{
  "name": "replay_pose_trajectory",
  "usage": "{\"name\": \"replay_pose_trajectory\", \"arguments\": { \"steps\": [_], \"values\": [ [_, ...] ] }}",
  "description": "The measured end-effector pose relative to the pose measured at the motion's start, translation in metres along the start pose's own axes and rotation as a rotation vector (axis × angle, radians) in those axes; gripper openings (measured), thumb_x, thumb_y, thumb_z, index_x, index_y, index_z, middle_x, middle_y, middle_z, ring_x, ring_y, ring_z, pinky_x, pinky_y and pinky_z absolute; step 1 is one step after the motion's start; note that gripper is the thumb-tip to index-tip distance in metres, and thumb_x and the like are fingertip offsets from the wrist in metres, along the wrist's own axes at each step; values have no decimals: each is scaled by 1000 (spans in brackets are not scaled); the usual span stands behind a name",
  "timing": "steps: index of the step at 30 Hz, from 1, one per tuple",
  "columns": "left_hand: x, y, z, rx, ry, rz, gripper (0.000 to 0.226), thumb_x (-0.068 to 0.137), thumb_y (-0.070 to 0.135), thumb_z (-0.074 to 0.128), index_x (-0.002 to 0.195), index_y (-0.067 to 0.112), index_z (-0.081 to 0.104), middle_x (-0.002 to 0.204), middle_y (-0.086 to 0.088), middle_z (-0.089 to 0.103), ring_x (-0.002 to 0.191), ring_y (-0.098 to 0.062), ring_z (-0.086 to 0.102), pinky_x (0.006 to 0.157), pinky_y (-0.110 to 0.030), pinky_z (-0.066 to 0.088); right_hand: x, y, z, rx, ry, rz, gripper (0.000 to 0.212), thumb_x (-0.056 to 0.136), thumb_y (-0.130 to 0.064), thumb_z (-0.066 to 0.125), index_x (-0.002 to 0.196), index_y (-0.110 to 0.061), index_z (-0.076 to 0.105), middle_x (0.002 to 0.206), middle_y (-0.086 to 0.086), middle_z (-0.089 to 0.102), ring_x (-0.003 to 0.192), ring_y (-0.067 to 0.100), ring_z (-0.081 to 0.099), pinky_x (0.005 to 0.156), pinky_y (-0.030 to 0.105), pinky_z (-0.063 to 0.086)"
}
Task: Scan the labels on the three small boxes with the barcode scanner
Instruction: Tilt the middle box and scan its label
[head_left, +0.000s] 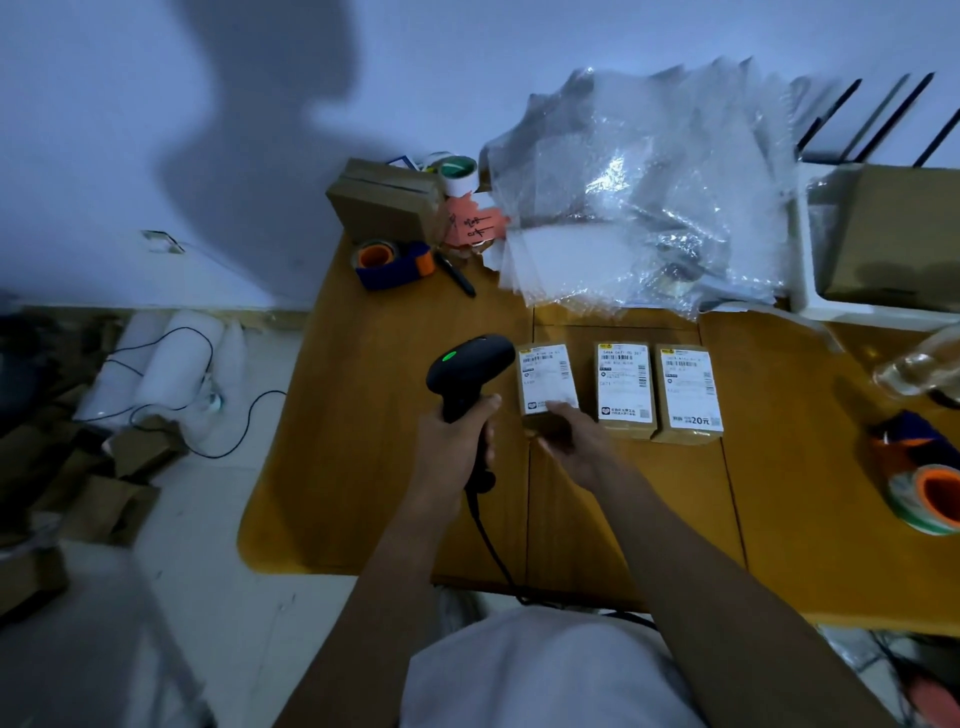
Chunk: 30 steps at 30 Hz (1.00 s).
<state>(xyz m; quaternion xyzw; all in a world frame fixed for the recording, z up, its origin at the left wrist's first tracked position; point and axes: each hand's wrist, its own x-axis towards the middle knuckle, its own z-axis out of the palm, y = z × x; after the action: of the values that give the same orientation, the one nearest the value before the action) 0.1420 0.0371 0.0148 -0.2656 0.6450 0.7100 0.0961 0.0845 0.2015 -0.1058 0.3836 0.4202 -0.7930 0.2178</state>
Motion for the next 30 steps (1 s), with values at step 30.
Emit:
{"name": "replay_pose_trajectory", "arguments": {
  "steps": [30],
  "values": [
    [2,-7,5,32,-28,-36,23,89,28,75,80,10,63,61,-2,56,48,-14,51,53,-29,47,15,12,-24,-248,45,68,38,97,-41,61,123,-15,53,107,13,65,107,32,65,89,43,54]
  ]
}}
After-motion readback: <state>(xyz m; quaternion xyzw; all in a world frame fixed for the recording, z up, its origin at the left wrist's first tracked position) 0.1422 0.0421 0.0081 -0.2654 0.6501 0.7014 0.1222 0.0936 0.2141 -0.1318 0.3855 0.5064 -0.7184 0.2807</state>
